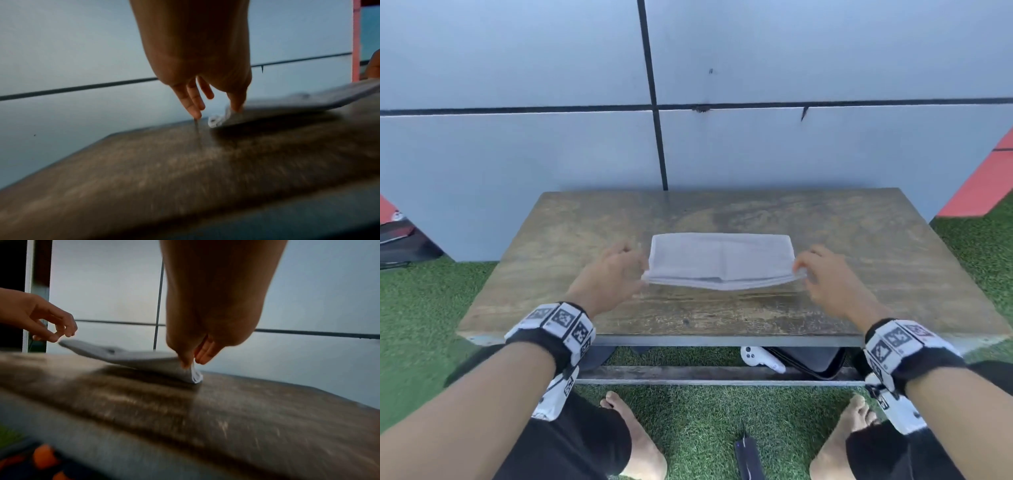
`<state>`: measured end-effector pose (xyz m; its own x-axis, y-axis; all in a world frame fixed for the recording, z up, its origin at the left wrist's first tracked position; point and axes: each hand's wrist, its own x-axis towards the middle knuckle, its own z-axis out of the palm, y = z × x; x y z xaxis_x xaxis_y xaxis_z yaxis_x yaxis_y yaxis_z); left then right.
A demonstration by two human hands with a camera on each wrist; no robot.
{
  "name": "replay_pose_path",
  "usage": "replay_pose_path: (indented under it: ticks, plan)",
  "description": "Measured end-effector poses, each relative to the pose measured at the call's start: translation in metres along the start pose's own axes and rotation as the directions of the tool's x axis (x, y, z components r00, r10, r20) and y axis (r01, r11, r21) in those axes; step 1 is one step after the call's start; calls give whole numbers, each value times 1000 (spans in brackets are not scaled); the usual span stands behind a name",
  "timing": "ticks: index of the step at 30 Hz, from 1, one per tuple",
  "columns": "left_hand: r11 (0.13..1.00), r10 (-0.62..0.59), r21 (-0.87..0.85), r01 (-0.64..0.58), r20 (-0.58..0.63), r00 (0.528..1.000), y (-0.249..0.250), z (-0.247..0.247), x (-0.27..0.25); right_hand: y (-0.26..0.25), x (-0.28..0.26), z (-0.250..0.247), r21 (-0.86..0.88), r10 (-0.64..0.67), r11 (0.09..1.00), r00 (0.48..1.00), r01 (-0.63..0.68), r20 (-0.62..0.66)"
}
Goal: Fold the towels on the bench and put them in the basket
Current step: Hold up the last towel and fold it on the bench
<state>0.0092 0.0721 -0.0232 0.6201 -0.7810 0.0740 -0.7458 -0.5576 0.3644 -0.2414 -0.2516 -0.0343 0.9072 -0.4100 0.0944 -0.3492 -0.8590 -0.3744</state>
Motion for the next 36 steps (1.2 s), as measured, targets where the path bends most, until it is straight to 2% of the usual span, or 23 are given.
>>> replay_pose_path:
  ticks: [1,3,5,8,14,17,21,24,27,29,30,32,34,36]
  plan:
    - [999,-53,6,53,81,995,0,11,-7,2,-7,10,14,34,999,997,-35,70]
    - [987,-162,8,162,138,977,1,29,-14,3,-17,22,90,93,991,994,-98,54]
    - [966,-259,6,260,107,960,2,41,-13,-1,-17,26,144,205,969,979,-201,-18]
    - [933,-361,26,360,49,931,11,48,-6,-5,-10,27,105,357,930,933,-351,-43]
    - [898,-438,-54,437,-2,899,30,45,5,-14,-5,23,89,422,904,906,-418,-30]
    - [893,-443,-87,442,1,896,30,44,8,-13,-3,19,140,431,897,900,-419,-63]
    - [881,-457,-152,449,-24,889,27,33,8,-9,-2,12,178,445,883,895,-434,-26]
    - [876,-465,-128,464,30,885,21,34,7,-6,-3,9,127,443,883,892,-451,87]
    - [864,-486,-102,494,93,869,18,38,7,-8,-4,9,44,487,862,848,-505,207]
    - [854,-504,-83,513,108,857,21,38,7,-10,-5,9,18,523,842,825,-539,212]
    - [854,-510,-76,515,81,857,24,38,8,-14,-5,7,11,533,840,828,-543,175]
    - [878,-476,-72,473,-23,879,34,35,13,-20,-2,8,22,496,868,868,-496,30]
    - [929,-369,-79,363,-94,925,45,38,21,-28,6,14,17,389,921,918,-388,-77]
    - [972,-229,-71,222,-108,967,59,46,35,-43,20,25,10,271,962,961,-271,-51]
